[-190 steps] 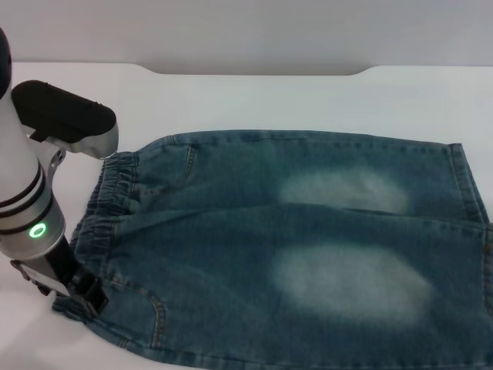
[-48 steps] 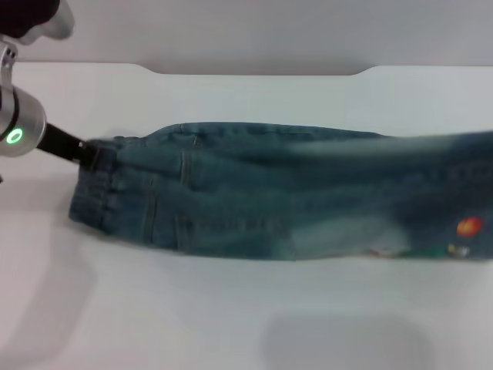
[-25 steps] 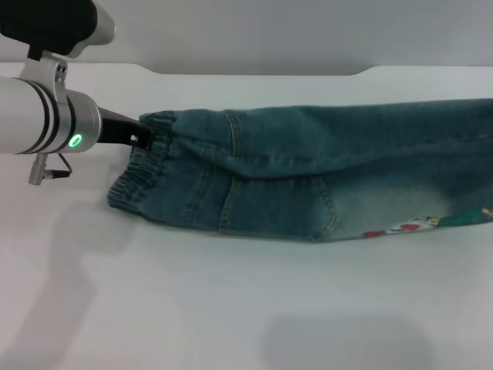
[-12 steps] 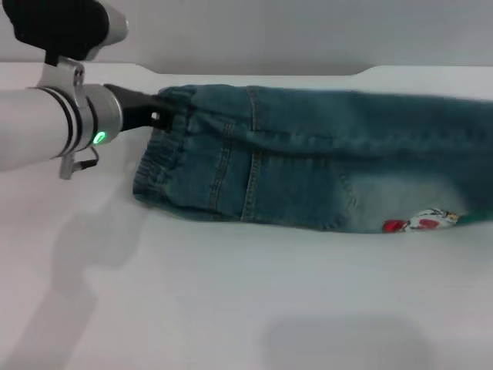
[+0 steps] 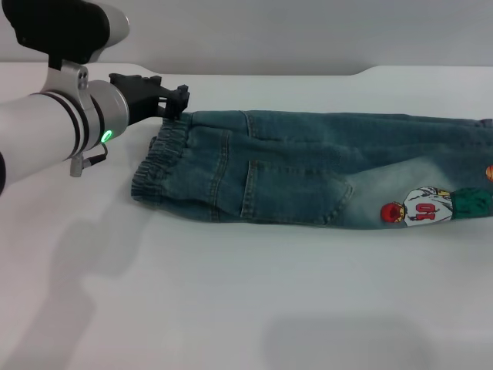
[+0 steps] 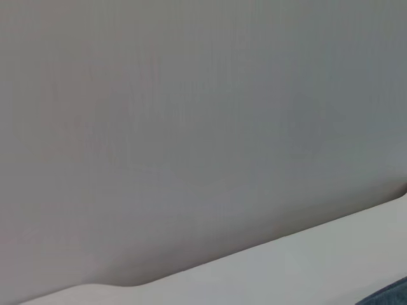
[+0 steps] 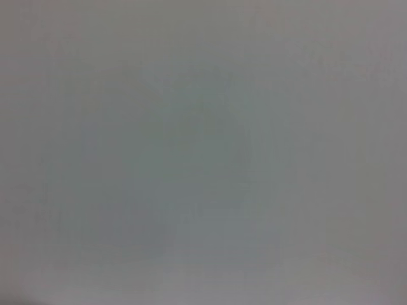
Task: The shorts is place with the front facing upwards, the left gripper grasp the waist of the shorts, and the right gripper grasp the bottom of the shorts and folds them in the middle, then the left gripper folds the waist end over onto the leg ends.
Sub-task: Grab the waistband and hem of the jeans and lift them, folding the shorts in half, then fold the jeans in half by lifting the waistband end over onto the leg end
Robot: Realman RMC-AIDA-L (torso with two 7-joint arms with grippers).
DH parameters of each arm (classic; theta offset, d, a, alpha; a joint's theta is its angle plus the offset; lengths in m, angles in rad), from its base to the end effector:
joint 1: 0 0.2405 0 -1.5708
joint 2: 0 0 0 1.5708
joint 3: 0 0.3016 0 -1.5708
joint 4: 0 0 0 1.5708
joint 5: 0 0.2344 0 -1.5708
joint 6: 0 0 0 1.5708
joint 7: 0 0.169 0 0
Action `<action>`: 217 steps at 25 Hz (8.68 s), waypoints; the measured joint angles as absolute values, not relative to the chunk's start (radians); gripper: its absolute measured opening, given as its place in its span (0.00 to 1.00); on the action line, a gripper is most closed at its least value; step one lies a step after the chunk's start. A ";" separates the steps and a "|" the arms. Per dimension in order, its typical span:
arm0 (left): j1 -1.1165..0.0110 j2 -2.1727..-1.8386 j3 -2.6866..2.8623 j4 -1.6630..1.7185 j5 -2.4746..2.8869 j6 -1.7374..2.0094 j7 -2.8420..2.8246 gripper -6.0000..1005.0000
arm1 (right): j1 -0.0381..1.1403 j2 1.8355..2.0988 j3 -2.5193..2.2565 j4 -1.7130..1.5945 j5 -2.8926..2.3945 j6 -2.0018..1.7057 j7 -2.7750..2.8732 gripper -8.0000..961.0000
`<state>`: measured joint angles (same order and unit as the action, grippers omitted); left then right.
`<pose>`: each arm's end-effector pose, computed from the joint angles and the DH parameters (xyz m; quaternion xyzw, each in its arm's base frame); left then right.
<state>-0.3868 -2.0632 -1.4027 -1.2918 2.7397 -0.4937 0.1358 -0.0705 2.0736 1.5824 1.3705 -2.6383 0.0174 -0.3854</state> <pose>-0.2236 0.4560 -0.0640 -0.8324 -0.3124 -0.0800 0.4507 0.3653 0.3700 0.0580 -0.6720 0.3141 0.1173 0.6603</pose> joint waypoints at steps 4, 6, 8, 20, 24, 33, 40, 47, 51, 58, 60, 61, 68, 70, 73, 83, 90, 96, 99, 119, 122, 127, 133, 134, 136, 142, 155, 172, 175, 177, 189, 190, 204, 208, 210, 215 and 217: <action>-0.380 -2.062 -1.449 -1.375 2.741 -0.632 0.118 0.34 | -0.083 2.075 1.517 1.357 -2.638 -0.110 -0.393 0.54; -0.375 -2.061 -1.457 -1.404 2.746 -0.669 0.118 0.39 | -0.087 2.076 1.486 1.340 -2.636 -0.186 -0.393 0.63; -0.369 -2.060 -1.468 -1.440 2.748 -0.720 0.118 0.44 | -0.083 2.078 1.446 1.289 -2.633 -0.288 -0.386 0.74; -0.450 -2.059 -1.549 -1.531 2.750 -1.192 0.129 0.84 | 0.130 2.079 1.147 0.737 -2.627 -0.955 -0.198 0.69; -0.501 -2.059 -1.552 -1.474 2.753 -1.246 0.131 0.84 | 0.162 2.081 1.132 0.671 -2.626 -0.959 -0.140 0.45; -0.610 -2.061 -1.561 -1.275 2.746 -1.263 0.157 0.84 | 0.152 2.082 1.090 0.651 -2.626 -0.962 -0.135 0.06; -0.618 -2.062 -1.555 -1.260 2.744 -1.240 0.160 0.84 | 0.147 2.080 1.051 0.654 -2.626 -0.962 -0.134 0.01; -0.618 -2.061 -1.554 -1.240 2.757 -1.225 0.154 0.84 | 0.136 2.076 1.033 0.670 -2.628 -0.962 -0.132 0.01; -0.617 -2.060 -1.554 -1.253 2.773 -1.224 0.154 0.84 | 0.133 2.075 1.029 0.676 -2.631 -0.962 -0.132 0.01; -0.625 -2.062 -1.553 -1.233 2.786 -1.197 0.159 0.84 | 0.133 2.075 1.026 0.678 -2.631 -0.962 -0.132 0.01; -0.625 -2.062 -1.553 -1.233 2.786 -1.197 0.159 0.84 | 0.132 2.075 1.025 0.679 -2.632 -0.962 -0.132 0.01; -0.628 -2.062 -1.557 -1.207 2.783 -1.185 0.159 0.84 | 0.132 2.075 1.025 0.680 -2.632 -0.962 -0.132 0.01; -0.631 -2.062 -1.555 -1.188 2.766 -1.186 0.161 0.83 | 0.130 2.075 1.023 0.690 -2.632 -0.962 -0.132 0.01; -0.632 -2.062 -1.555 -1.183 2.756 -1.186 0.166 0.83 | 0.130 2.074 1.023 0.692 -2.632 -0.962 -0.132 0.01; -0.638 -2.062 -1.558 -1.163 2.707 -1.181 0.192 0.83 | 0.130 2.074 1.023 0.692 -2.632 -0.962 -0.132 0.01; -0.641 -2.060 -1.558 -1.159 2.714 -1.174 0.203 0.83 | 0.121 2.072 1.023 0.701 -2.632 -0.962 -0.132 0.01; -0.587 -2.060 -1.565 -1.251 2.751 -1.179 0.198 0.67 | 0.108 2.071 1.023 0.715 -2.632 -0.960 -0.132 0.01; -0.554 -2.060 -1.579 -1.306 2.746 -1.188 0.197 0.51 | 0.115 2.071 1.023 0.710 -2.632 -0.955 -0.132 0.01; -0.531 -2.060 -1.588 -1.351 2.746 -1.196 0.194 0.49 | 0.116 2.071 1.023 0.710 -2.632 -0.955 -0.132 0.01; -0.492 -2.059 -1.613 -1.483 2.782 -1.261 0.148 0.02 | 0.189 2.071 1.003 0.612 -2.633 -0.958 0.006 0.01; -0.495 -2.059 -1.610 -1.490 2.796 -1.259 0.148 0.05 | 0.187 2.071 1.003 0.610 -2.633 -0.958 0.006 0.01; -0.510 -2.058 -1.613 -1.451 2.793 -1.272 0.157 0.15 | 0.184 2.071 1.003 0.607 -2.634 -0.958 0.007 0.01; -0.518 -2.058 -1.612 -1.417 2.791 -1.307 0.159 0.36 | 0.182 2.071 1.003 0.607 -2.634 -0.958 0.008 0.01; -0.519 -2.059 -1.610 -1.411 2.791 -1.312 0.159 0.41 | 0.182 2.071 1.003 0.608 -2.634 -0.958 0.008 0.01; -0.522 -2.059 -1.607 -1.399 2.790 -1.313 0.159 0.51 | 0.182 2.071 1.002 0.610 -2.634 -0.957 0.008 0.01; -0.547 -2.062 -1.604 -1.334 2.755 -1.295 0.186 0.75 | 0.183 2.071 0.998 0.612 -2.635 -0.955 0.008 0.01; -0.574 -2.062 -1.592 -1.287 2.733 -1.241 0.210 0.83 | 0.171 2.071 0.984 0.613 -2.635 -0.959 0.008 0.01; -0.592 -2.060 -1.592 -1.228 2.734 -1.202 0.229 0.79 | 0.170 2.071 0.973 0.623 -2.635 -0.959 0.008 0.01; -0.594 -2.061 -1.591 -1.223 2.733 -1.194 0.234 0.78 | 0.170 2.071 0.966 0.624 -2.635 -0.959 0.008 0.01; -0.594 -2.061 -1.591 -1.223 2.733 -1.193 0.234 0.78 | 0.170 2.071 0.962 0.626 -2.635 -0.959 0.008 0.01; -0.618 -2.062 -1.592 -1.170 2.730 -1.176 0.235 0.75 | 0.170 2.069 0.962 0.637 -2.635 -0.959 0.008 0.01; -0.618 -2.062 -1.592 -1.170 2.730 -1.175 0.235 0.75 | 0.170 2.069 0.962 0.637 -2.635 -0.959 0.008 0.01; -0.637 -2.065 -1.581 -1.140 2.719 -1.185 0.235 0.69 | 0.145 2.064 0.962 0.672 -2.640 -0.959 0.008 0.01; -0.634 -2.064 -1.579 -1.148 2.717 -1.181 0.236 0.61 | 0.140 2.063 0.964 0.676 -2.648 -0.959 0.008 0.01; -0.631 -2.064 -1.579 -1.151 2.716 -1.179 0.235 0.56 | 0.137 2.063 0.964 0.676 -2.649 -0.959 0.008 0.01; -0.628 -2.062 -1.581 -1.154 2.716 -1.182 0.234 0.45 | 0.133 2.063 0.963 0.676 -2.650 -0.959 0.008 0.01; -0.625 -2.062 -1.582 -1.156 2.716 -1.184 0.232 0.39 | 0.133 2.063 0.963 0.677 -2.650 -0.959 0.008 0.01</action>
<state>-0.6250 -2.0620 -1.5816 -1.1559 2.7164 -1.1836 0.2316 0.1331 2.0632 0.9633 0.6765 -2.6501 -0.9595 0.0076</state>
